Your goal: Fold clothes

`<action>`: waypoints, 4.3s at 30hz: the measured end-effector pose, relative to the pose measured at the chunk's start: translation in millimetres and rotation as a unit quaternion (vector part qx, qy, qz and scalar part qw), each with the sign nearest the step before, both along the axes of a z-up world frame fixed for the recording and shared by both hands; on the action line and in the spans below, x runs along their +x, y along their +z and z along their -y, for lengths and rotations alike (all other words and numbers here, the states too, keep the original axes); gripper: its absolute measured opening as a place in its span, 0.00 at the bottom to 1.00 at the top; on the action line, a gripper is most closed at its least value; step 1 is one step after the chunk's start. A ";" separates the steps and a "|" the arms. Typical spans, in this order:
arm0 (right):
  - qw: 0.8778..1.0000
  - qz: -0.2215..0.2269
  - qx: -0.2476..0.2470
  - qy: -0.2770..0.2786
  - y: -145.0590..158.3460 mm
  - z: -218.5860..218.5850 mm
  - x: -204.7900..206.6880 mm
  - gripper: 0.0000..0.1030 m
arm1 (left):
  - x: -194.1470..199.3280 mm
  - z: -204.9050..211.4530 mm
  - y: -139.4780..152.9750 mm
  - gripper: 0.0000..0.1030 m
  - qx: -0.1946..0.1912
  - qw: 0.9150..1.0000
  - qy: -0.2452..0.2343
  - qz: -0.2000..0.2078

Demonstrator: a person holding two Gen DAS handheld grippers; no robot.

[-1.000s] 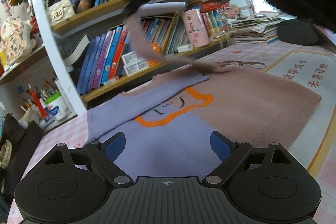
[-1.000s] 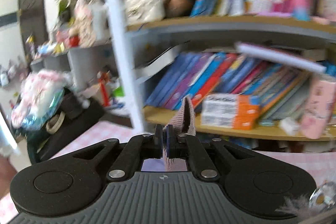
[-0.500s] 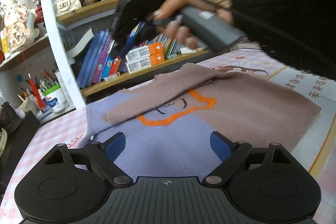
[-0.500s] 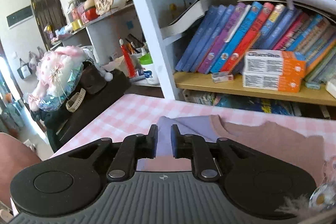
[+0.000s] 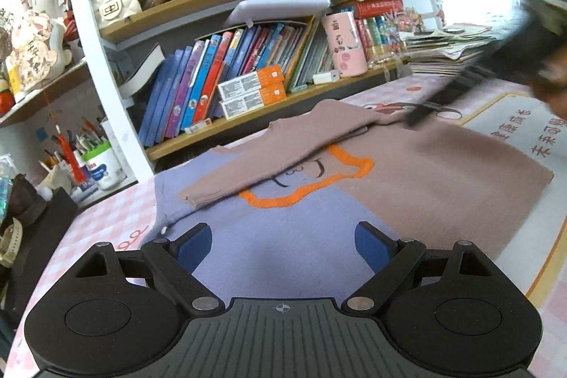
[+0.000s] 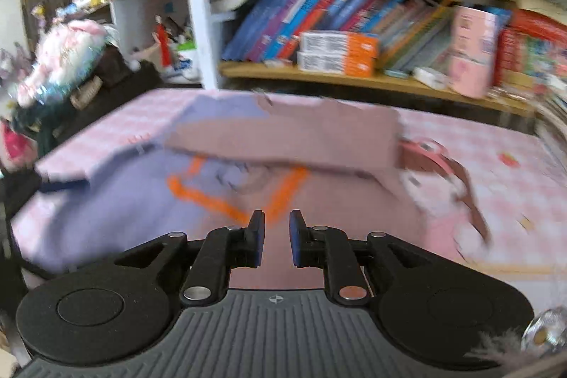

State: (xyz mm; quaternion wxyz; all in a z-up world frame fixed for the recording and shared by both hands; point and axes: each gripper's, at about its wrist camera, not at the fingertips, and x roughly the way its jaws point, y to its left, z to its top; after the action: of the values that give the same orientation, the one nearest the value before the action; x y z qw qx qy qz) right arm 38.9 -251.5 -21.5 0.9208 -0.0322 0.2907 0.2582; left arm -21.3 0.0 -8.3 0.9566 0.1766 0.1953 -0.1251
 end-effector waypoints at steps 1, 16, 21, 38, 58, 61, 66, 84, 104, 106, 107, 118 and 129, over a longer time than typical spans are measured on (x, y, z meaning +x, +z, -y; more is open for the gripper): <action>1.000 0.003 -0.005 -0.010 -5.5 8.5 -10.3 0.14 | 0.3 -1.3 0.3 0.88 -0.002 1.000 0.004 0.001; 0.996 -0.008 0.035 -0.084 -36.6 79.2 -51.7 0.22 | 9.3 -2.4 -2.2 0.88 0.011 0.998 0.055 -0.008; 0.995 -0.011 0.041 -0.085 -39.5 83.0 -51.8 0.24 | 10.2 -2.0 -3.5 0.88 0.014 0.998 0.058 -0.013; 0.996 -0.018 0.039 -0.083 -39.1 92.3 -51.1 0.30 | 7.2 -8.0 1.3 0.88 0.003 0.997 0.083 0.008; 0.995 -0.021 0.046 -0.083 -44.5 93.5 -52.1 0.31 | 6.5 -8.2 0.8 0.88 0.001 0.997 0.081 0.006; 0.995 -0.021 0.045 -0.082 -44.5 92.0 -52.0 0.31 | 6.4 -8.7 1.1 0.88 -0.001 0.997 0.082 0.007; 0.996 -0.020 0.041 -0.080 -44.9 90.0 -52.0 0.32 | 5.6 -10.2 1.8 0.88 -0.007 0.996 0.083 0.010; 0.996 -0.033 0.019 -0.082 -37.6 93.0 -51.2 0.41 | -1.5 -63.4 13.1 0.87 -0.069 0.992 0.104 -0.035; 0.994 -0.060 0.067 -0.065 -40.7 94.8 -55.1 0.30 | 3.1 -120.0 -7.7 0.47 -0.219 0.956 0.148 -0.128; 0.994 -0.062 0.071 -0.063 -41.3 94.6 -55.5 0.24 | 2.4 -121.3 -9.5 0.40 -0.231 0.953 0.150 -0.128; 0.993 -0.066 0.075 -0.061 -41.6 94.9 -55.1 0.18 | 2.6 -121.9 -9.6 0.37 -0.237 0.951 0.149 -0.129; 0.985 -0.063 0.160 -0.034 -32.5 98.1 -53.4 0.06 | -0.8 -119.0 2.7 0.13 -0.275 0.947 0.114 -0.119; 0.979 -0.108 0.170 -0.028 -41.8 104.0 -48.3 0.18 | -0.8 -136.6 -9.2 0.32 -0.312 0.926 0.121 -0.175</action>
State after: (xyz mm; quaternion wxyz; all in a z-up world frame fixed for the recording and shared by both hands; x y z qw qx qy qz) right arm -9.4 -355.5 -63.3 0.8828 0.1614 0.3412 0.2795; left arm -22.1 136.5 -17.4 0.9219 -0.1808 0.3303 -0.0915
